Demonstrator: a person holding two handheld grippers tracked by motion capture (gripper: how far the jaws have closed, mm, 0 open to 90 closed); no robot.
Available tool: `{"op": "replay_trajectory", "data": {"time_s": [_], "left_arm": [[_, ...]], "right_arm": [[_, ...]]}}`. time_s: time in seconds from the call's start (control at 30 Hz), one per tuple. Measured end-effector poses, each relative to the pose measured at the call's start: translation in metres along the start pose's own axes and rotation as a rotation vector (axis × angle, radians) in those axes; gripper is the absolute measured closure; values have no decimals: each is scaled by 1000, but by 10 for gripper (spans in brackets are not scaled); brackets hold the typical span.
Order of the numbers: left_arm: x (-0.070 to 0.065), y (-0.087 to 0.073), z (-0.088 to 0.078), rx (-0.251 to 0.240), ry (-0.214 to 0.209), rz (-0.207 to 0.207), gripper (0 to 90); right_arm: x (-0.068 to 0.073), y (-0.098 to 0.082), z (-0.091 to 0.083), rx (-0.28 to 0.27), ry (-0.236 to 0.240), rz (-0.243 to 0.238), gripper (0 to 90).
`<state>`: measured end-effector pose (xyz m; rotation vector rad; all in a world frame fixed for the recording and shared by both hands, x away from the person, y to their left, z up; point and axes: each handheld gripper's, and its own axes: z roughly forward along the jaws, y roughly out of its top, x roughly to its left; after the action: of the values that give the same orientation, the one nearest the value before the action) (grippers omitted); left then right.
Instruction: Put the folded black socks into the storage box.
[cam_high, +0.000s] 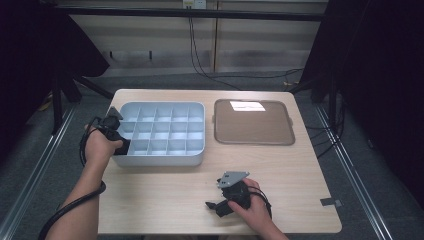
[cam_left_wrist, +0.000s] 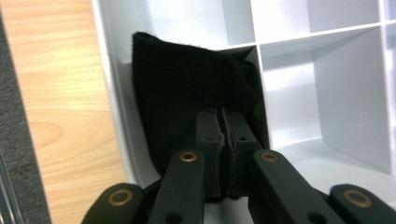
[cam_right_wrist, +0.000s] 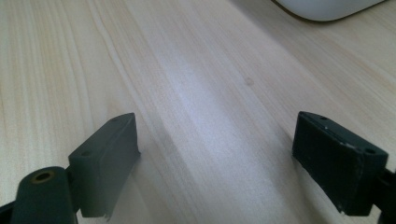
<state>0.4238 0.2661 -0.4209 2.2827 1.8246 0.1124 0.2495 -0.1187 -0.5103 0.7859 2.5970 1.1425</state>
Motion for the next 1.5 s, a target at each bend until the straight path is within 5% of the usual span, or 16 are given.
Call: {"op": "replay_trajectory", "data": {"time_s": [0.5,1.17,1.5], "left_arm": [[1,0,-24,-70,19,37,705],[-7,-6,-40,-160,-47,73,442],[-14,-14,-43,-163,-83,110,385]], "right_arm": [[0,0,0,3,3,2,142],[0,0,0,2,2,2,142],[0,0,0,2,2,1,142]]}}
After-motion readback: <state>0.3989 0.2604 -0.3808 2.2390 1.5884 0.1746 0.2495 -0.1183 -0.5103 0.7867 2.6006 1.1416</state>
